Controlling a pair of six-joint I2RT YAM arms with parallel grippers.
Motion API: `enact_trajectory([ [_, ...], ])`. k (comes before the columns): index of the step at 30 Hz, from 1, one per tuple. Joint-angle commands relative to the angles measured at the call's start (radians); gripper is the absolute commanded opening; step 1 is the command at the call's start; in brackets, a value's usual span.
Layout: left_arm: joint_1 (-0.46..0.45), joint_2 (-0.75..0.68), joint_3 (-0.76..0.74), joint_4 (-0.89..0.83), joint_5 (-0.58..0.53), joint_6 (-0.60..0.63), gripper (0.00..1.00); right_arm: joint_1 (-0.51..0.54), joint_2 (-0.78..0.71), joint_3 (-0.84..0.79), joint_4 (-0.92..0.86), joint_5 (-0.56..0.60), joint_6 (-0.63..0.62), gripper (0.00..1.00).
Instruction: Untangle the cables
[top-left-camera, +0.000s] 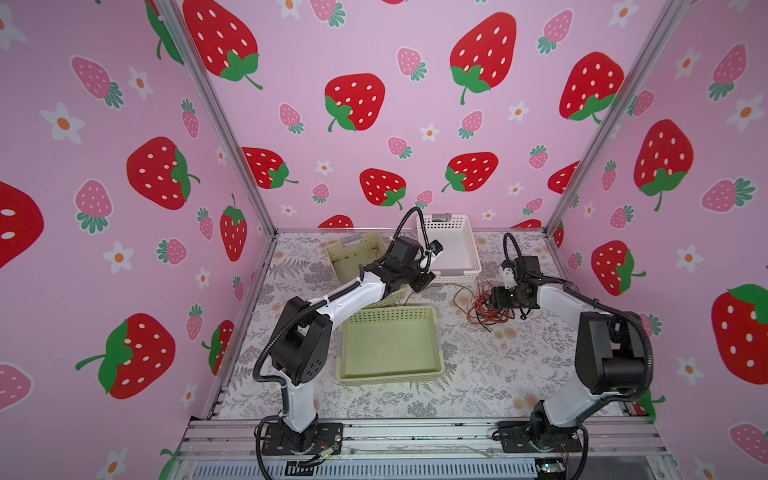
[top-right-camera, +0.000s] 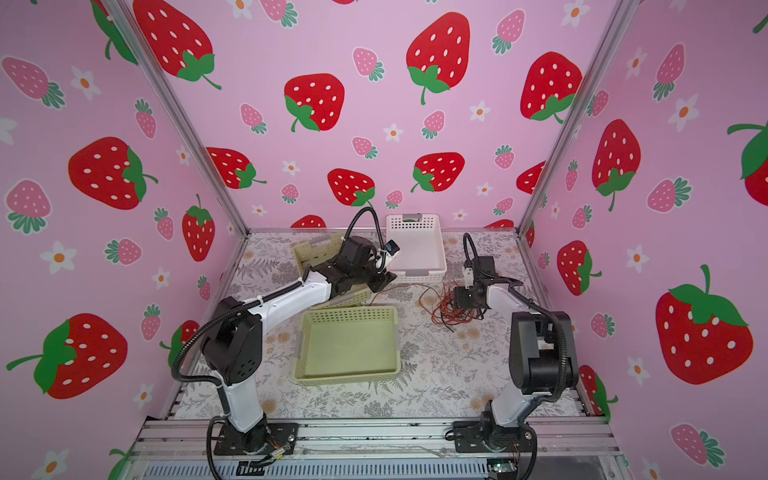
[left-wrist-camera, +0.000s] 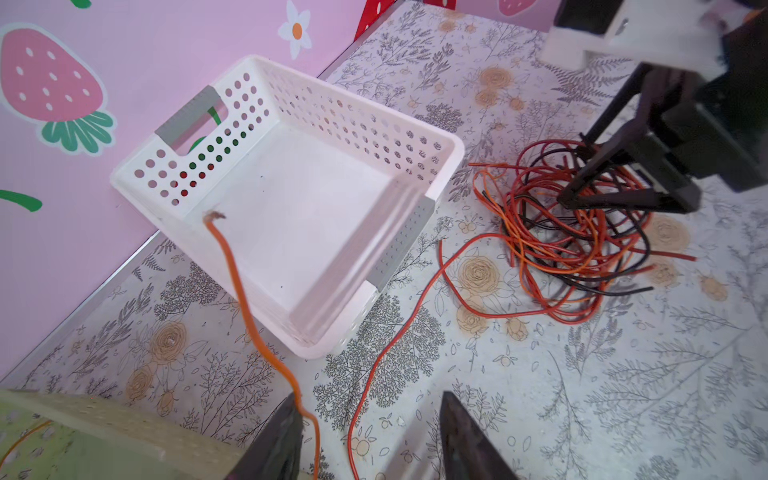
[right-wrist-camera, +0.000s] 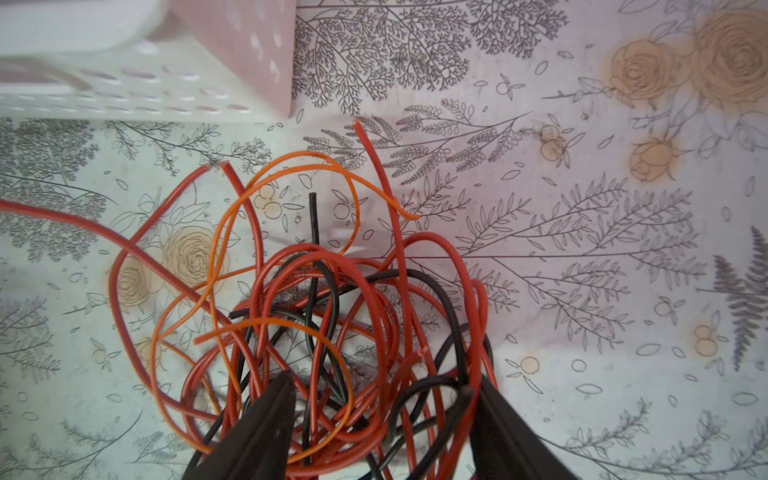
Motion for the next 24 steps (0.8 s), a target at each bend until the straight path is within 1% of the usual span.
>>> enact_trajectory([
  [1,0.033,0.0,0.032,0.001,-0.194,-0.052,0.5,0.009,-0.026,0.048,-0.026,0.011,-0.009,0.65],
  [3,0.078,-0.035,-0.016,0.032,-0.223,-0.123,0.48,0.01,-0.033,0.049,-0.03,0.036,-0.013,0.63],
  [6,0.152,-0.097,-0.099,0.077,-0.226,-0.224,0.45,0.01,-0.054,0.042,-0.035,0.066,-0.023,0.63],
  [8,0.204,-0.113,-0.124,0.068,-0.195,-0.272,0.45,0.01,-0.066,0.037,-0.036,0.076,-0.025,0.63],
  [10,0.254,-0.089,-0.107,0.011,-0.158,-0.309,0.49,0.009,-0.068,0.039,-0.036,0.07,-0.033,0.64],
  [12,0.301,-0.045,-0.068,-0.062,-0.118,-0.347,0.57,0.011,-0.066,0.044,-0.031,0.035,-0.041,0.65],
  [13,0.313,-0.035,-0.056,-0.084,-0.11,-0.365,0.6,0.012,-0.064,0.044,-0.024,0.024,-0.045,0.65],
  [14,0.319,-0.039,-0.055,-0.09,-0.109,-0.378,0.65,0.017,-0.061,0.046,-0.02,0.015,-0.05,0.65],
  [16,0.319,-0.076,-0.088,-0.051,-0.113,-0.382,0.99,0.029,-0.053,0.055,-0.022,0.004,-0.065,0.64],
  [18,0.319,-0.121,-0.125,0.003,-0.122,-0.376,0.99,0.048,-0.039,0.066,-0.019,-0.002,-0.079,0.63],
  [20,0.319,-0.148,-0.128,0.007,-0.128,-0.349,0.99,0.068,-0.02,0.082,-0.023,0.0,-0.089,0.62],
  [22,0.319,-0.159,-0.099,-0.039,-0.122,-0.324,0.99,0.081,0.006,0.099,-0.03,0.005,-0.092,0.61],
  [24,0.319,-0.155,-0.053,-0.119,-0.115,-0.284,0.99,0.093,0.035,0.115,-0.033,0.008,-0.095,0.59],
])
